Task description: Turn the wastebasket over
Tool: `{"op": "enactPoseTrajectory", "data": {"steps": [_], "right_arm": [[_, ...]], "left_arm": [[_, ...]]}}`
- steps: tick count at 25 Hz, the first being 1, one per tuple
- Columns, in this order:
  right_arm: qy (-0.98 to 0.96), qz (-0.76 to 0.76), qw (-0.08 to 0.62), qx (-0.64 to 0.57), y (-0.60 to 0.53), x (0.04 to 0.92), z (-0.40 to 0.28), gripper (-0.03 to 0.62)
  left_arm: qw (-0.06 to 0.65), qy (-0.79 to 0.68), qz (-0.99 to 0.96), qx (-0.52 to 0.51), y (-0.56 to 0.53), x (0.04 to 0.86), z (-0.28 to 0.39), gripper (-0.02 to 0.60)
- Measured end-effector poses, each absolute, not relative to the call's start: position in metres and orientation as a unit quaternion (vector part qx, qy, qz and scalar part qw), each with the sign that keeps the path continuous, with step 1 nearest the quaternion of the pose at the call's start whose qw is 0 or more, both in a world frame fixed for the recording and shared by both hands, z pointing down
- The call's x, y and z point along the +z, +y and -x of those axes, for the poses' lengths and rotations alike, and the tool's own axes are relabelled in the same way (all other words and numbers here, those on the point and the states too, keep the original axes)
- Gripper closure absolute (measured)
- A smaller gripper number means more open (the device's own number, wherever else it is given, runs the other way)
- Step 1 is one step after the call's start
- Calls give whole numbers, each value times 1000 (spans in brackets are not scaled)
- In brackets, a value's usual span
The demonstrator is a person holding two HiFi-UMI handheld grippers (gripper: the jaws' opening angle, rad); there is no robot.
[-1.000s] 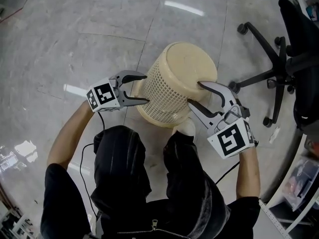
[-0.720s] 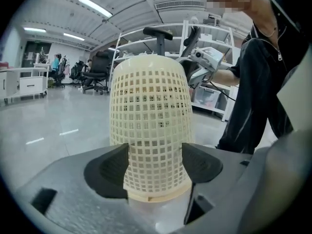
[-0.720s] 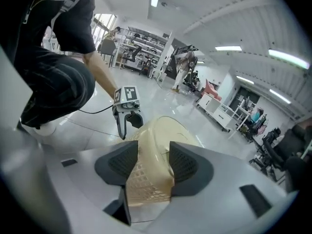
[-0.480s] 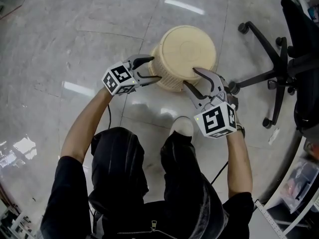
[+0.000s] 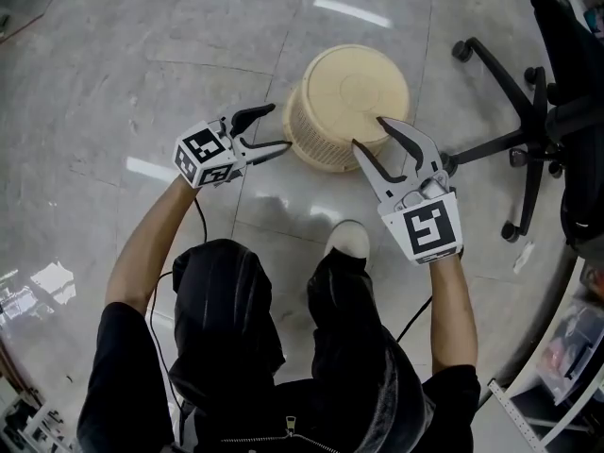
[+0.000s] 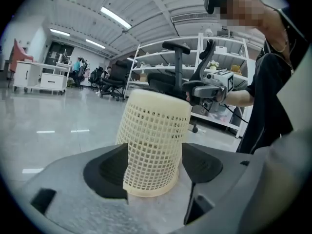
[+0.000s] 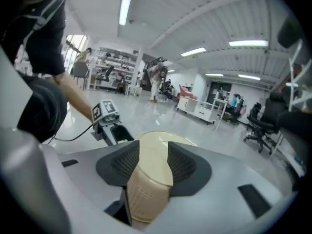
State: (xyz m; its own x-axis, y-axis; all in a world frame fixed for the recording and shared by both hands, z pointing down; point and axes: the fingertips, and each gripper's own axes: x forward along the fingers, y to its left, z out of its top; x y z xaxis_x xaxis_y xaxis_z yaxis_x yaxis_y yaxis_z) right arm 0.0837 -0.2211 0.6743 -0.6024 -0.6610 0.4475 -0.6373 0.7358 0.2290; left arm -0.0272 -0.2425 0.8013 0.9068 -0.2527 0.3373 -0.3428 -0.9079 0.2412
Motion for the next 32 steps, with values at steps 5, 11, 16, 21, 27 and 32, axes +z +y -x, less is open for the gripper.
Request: {"op": "enactPoseTrajectory", "data": {"steps": [5, 11, 16, 21, 27, 32], "right_arm": [[-874, -430, 224, 42, -244, 675, -108, 507], [-844, -476, 230, 91, -251, 696, -127, 552], [-845, -476, 223, 98, -245, 703, -126, 563], [-848, -457, 234, 132, -247, 707, -126, 563], [-864, -444, 218, 95, -255, 656, -124, 577], [-863, -452, 198, 111, -269, 551, -133, 577]], "left_arm": [[129, -178, -970, 107, -250, 753, 39, 245], [115, -185, -975, 53, -252, 711, 31, 335], [108, -180, -978, 20, -250, 684, 16, 518], [95, -192, -976, 32, -258, 677, 2, 577], [90, -193, -976, 50, -269, 647, -9, 577], [97, -223, -969, 42, -287, 558, -9, 577]]}}
